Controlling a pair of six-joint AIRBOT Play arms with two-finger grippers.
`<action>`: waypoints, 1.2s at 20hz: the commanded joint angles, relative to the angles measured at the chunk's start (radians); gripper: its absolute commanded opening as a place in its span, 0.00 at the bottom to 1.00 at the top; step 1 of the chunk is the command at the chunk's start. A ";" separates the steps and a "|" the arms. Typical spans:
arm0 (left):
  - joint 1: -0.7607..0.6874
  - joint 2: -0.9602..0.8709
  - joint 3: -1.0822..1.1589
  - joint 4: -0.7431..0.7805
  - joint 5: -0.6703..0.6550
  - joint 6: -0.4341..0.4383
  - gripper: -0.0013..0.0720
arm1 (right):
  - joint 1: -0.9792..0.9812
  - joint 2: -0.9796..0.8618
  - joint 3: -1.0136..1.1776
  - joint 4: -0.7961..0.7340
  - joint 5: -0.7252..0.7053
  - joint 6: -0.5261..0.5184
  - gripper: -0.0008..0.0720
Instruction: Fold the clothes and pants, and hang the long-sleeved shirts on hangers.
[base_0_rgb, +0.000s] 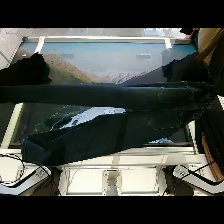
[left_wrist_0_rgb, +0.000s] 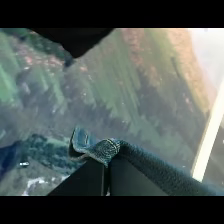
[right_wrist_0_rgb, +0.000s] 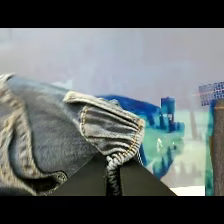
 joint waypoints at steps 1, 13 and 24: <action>-0.027 -0.039 0.001 -0.007 0.119 0.000 0.05 | -0.013 -0.003 -0.029 0.114 -0.067 0.042 0.08; -0.300 -0.123 -0.237 0.418 0.243 -0.086 0.05 | 0.079 -0.067 -0.264 0.032 -0.266 0.008 0.08; -0.261 -0.136 -0.299 0.359 0.542 -0.291 0.05 | 0.033 -0.067 -0.335 0.116 -0.547 0.090 0.08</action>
